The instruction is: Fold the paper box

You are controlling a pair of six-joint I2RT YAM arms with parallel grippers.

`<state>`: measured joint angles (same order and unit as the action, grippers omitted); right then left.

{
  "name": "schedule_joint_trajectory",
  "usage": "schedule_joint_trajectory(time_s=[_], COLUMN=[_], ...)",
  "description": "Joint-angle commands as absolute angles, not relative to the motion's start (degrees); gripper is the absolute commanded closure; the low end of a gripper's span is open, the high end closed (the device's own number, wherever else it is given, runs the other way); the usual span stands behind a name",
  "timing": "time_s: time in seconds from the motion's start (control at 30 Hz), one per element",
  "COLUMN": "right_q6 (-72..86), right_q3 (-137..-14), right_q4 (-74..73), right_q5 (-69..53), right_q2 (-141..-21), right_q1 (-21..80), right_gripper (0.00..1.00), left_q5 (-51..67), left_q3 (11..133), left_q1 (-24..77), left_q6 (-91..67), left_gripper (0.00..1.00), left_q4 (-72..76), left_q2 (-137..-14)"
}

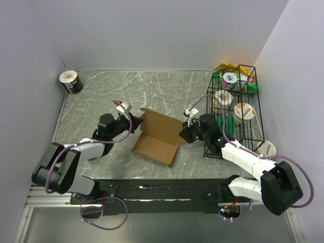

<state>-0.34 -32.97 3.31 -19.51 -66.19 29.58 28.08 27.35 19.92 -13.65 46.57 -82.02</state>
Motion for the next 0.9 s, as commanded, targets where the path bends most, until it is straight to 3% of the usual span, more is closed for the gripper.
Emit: schedule_joint_trajectory(time_s=[0.0,0.1,0.13,0.23,0.6,0.87], right_q6=[5.1,7.0,7.6,7.7,6.2,6.4], right_q3=[-32.7,-32.0,-31.8,-30.8,-30.4,-28.9], right_q4=[6.9,5.6,5.5,4.4,0.4,1.9], right_q5=[-13.1,-11.0,-10.7,-9.5,-11.1,-12.0], right_q2=[-61.7,-59.3,-58.5,-55.8,-55.8,-56.3], right_q1=[29.6,29.6,29.6,29.6,29.4,29.2], right_gripper=[0.85,0.74,0.64,0.55,0.49,0.53], left_q5=[19.7,16.1,15.6,14.3,12.1,12.0], left_q3=[23.7,21.7,21.2,20.7,19.3,19.4], left_q1=[23.9,26.2,26.6,28.0,28.7,28.8], left_q6=[-12.8,-12.5,-12.4,-11.6,-10.5,-10.4], left_gripper=[0.99,0.99,0.99,0.99,0.99,0.99], left_q4=[48.0,48.7,49.1,48.9,50.1,49.9], left_q2=[-76.3,-74.5,-74.3,-74.1,-72.4,-72.4])
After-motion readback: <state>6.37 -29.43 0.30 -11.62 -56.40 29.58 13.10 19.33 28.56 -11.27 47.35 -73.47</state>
